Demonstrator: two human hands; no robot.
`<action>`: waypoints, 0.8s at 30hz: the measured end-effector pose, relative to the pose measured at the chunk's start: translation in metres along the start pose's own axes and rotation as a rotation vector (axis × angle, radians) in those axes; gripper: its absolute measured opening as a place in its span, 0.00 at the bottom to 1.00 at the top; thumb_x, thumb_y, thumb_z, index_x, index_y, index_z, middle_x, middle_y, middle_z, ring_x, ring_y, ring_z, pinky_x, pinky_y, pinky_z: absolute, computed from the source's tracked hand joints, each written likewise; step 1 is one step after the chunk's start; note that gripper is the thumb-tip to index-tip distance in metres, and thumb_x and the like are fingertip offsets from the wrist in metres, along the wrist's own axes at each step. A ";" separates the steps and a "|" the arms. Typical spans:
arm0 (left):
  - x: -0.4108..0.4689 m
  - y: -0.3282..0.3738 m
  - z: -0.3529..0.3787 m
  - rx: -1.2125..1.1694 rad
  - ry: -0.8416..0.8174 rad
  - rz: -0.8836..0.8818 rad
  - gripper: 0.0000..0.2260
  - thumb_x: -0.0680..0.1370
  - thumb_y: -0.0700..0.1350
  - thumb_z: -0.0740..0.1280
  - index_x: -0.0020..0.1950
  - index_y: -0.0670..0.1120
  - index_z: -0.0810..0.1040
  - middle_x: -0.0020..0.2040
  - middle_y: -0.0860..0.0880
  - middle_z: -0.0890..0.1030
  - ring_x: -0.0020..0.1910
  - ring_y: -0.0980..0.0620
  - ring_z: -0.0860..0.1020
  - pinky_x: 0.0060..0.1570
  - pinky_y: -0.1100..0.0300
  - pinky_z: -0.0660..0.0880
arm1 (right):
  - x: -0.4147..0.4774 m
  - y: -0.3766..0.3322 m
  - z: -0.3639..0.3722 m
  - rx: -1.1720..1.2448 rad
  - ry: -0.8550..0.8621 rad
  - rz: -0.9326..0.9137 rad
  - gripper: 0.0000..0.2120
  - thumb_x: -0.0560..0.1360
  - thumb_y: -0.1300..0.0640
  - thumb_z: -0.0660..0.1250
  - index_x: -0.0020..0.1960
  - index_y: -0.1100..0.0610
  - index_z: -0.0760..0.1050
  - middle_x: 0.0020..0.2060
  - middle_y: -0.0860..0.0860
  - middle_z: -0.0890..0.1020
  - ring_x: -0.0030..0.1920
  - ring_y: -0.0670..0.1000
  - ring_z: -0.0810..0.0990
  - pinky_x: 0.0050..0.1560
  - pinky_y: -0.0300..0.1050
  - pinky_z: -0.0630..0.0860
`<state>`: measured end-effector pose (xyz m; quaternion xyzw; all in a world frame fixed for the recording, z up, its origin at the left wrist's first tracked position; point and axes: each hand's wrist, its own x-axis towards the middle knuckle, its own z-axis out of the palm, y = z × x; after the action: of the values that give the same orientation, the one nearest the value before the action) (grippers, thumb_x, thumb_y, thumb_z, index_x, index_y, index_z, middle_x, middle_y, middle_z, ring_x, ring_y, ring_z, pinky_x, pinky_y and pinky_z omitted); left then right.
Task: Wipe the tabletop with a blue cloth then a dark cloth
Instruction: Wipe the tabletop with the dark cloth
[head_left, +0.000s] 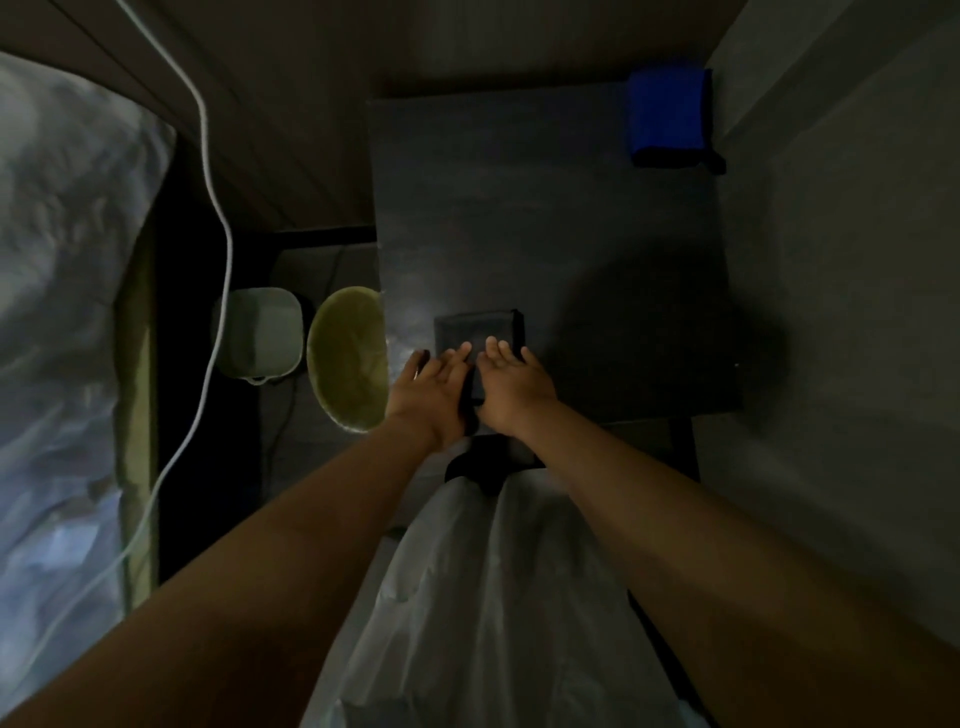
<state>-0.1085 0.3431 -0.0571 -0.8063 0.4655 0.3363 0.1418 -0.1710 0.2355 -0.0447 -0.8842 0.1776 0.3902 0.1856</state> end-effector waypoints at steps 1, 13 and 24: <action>-0.002 -0.004 0.003 -0.005 0.003 -0.006 0.38 0.78 0.63 0.57 0.79 0.48 0.42 0.79 0.50 0.41 0.78 0.52 0.45 0.76 0.51 0.40 | 0.001 -0.005 0.001 0.000 -0.003 -0.004 0.35 0.80 0.50 0.59 0.79 0.58 0.44 0.79 0.54 0.43 0.79 0.51 0.43 0.78 0.50 0.41; -0.020 -0.041 0.025 -0.049 0.043 -0.061 0.39 0.78 0.63 0.58 0.79 0.48 0.42 0.79 0.51 0.40 0.78 0.53 0.44 0.75 0.50 0.40 | 0.008 -0.049 0.004 0.004 -0.005 -0.027 0.36 0.79 0.52 0.60 0.79 0.58 0.45 0.79 0.54 0.43 0.79 0.52 0.43 0.78 0.51 0.42; -0.035 -0.059 0.030 -0.092 0.037 -0.086 0.36 0.78 0.60 0.57 0.79 0.47 0.44 0.79 0.50 0.41 0.78 0.52 0.43 0.76 0.51 0.40 | 0.012 -0.078 0.007 -0.035 -0.015 -0.040 0.37 0.79 0.49 0.60 0.79 0.58 0.44 0.79 0.54 0.43 0.79 0.52 0.42 0.78 0.52 0.42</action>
<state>-0.0827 0.4139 -0.0603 -0.8373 0.4172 0.3357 0.1103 -0.1323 0.3044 -0.0435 -0.8878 0.1517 0.3959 0.1791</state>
